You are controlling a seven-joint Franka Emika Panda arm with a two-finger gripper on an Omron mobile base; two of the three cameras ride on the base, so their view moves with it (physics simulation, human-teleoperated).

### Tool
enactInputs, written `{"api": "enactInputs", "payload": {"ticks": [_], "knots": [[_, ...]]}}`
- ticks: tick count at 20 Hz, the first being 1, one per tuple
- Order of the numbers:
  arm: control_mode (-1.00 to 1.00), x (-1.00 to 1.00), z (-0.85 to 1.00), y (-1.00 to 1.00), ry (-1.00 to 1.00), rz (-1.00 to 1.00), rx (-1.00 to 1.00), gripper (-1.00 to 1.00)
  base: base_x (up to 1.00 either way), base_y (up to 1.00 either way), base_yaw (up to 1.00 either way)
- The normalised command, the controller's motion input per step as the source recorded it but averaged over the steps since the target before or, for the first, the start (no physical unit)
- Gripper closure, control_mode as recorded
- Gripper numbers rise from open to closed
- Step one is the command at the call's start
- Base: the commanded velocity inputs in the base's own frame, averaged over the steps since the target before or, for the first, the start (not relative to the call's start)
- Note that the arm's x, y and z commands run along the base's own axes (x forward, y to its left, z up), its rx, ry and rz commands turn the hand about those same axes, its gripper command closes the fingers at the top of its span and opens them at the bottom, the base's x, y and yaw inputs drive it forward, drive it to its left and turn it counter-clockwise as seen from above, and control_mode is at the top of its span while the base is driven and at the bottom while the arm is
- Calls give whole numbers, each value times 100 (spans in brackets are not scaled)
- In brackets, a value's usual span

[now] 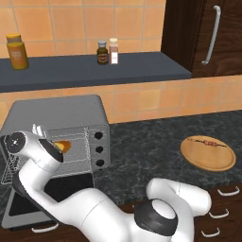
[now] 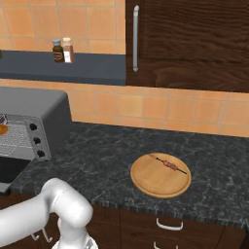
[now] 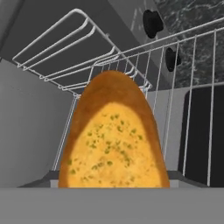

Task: Pick up the kebab skewer and baguette bread, and place them inside the toaster oven. Close the toaster oven door and start by setting the timer.

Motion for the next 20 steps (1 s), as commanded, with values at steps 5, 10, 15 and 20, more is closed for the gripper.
{"api": "enactInputs", "payload": {"ticks": [5, 10, 15, 20], "knots": [[-100, 14, 0, 0, 1, 0, 0, -100, 0, 0, 0], [-100, 25, 9, -3, 8, 0, 0, -100, 0, 0, 0], [-100, -50, 40, -17, 10, -2, -1, -100, 0, 0, 0], [-100, -33, 47, -63, 14, -1, 0, -100, 0, 0, 0]]}}
